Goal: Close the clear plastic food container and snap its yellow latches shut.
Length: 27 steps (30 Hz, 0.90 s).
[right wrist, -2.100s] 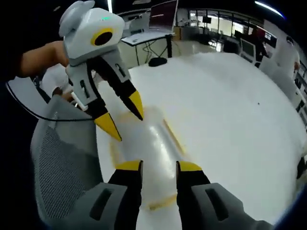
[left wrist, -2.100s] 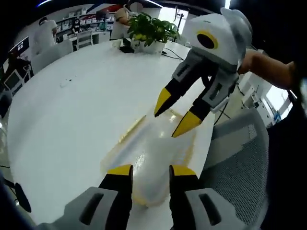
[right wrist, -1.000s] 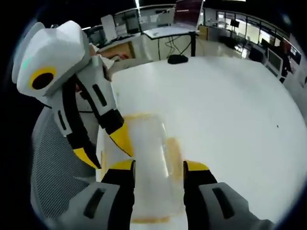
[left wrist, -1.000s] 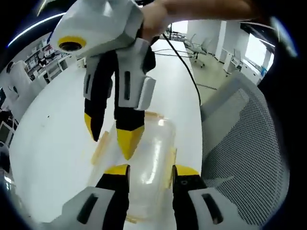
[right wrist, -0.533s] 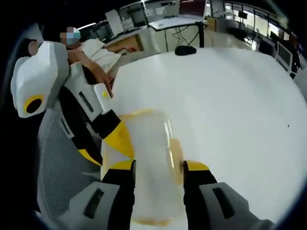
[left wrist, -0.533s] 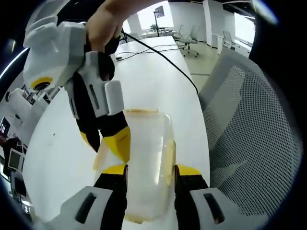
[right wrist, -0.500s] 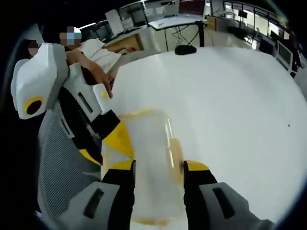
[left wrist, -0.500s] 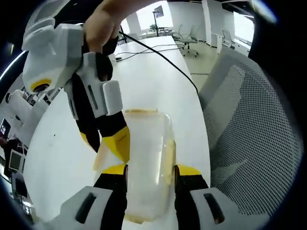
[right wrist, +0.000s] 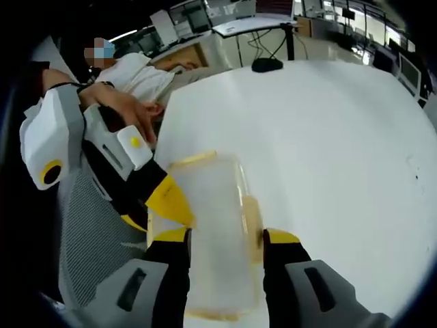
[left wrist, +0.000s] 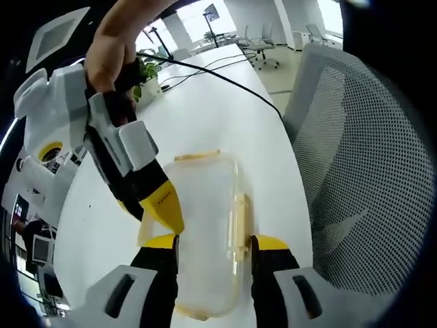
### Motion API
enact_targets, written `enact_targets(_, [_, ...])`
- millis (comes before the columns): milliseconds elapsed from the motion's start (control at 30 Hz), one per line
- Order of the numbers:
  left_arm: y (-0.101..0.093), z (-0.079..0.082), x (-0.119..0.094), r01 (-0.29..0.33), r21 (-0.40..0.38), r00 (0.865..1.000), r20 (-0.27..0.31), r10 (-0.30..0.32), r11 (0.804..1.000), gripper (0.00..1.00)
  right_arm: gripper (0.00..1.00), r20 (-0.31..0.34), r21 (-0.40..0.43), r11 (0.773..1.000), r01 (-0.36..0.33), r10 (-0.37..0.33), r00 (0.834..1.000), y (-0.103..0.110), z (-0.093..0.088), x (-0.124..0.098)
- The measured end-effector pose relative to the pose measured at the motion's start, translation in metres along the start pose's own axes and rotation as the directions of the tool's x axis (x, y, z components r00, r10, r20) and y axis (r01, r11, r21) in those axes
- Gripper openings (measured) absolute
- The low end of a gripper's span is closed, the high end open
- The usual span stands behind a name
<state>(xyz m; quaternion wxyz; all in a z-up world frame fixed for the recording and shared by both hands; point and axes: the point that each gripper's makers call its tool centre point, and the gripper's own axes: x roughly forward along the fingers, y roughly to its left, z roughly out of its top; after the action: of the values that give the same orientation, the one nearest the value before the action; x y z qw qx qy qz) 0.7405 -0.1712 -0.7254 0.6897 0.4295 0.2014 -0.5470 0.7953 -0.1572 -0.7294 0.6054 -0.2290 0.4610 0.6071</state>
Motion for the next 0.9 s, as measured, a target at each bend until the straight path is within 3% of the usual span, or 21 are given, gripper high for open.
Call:
enact_targets(133, [0.0029, 0.0012, 0.0023, -0.002, -0.017, 1.000, -0.012, 0.002, 1.000, 0.41, 0.40, -0.016, 0.000, 1.000, -0.009, 0.009, 1.000, 0.0004, -0.0010, 0.0004])
enact_targets(533, [0.0030, 0.0015, 0.0072, -0.028, 0.002, 1.000, 0.004, 0.028, 1.000, 0.35, 0.38, -0.026, -0.015, 1.000, -0.007, 0.007, 1.000, 0.0001, 0.0008, 0.0009])
enact_targets(900, [0.0043, -0.0009, 0.0048, -0.031, -0.024, 0.999, -0.022, 0.031, 0.999, 0.34, 0.35, -0.024, -0.021, 1.000, -0.011, 0.010, 1.000, 0.0013, 0.0003, 0.0013])
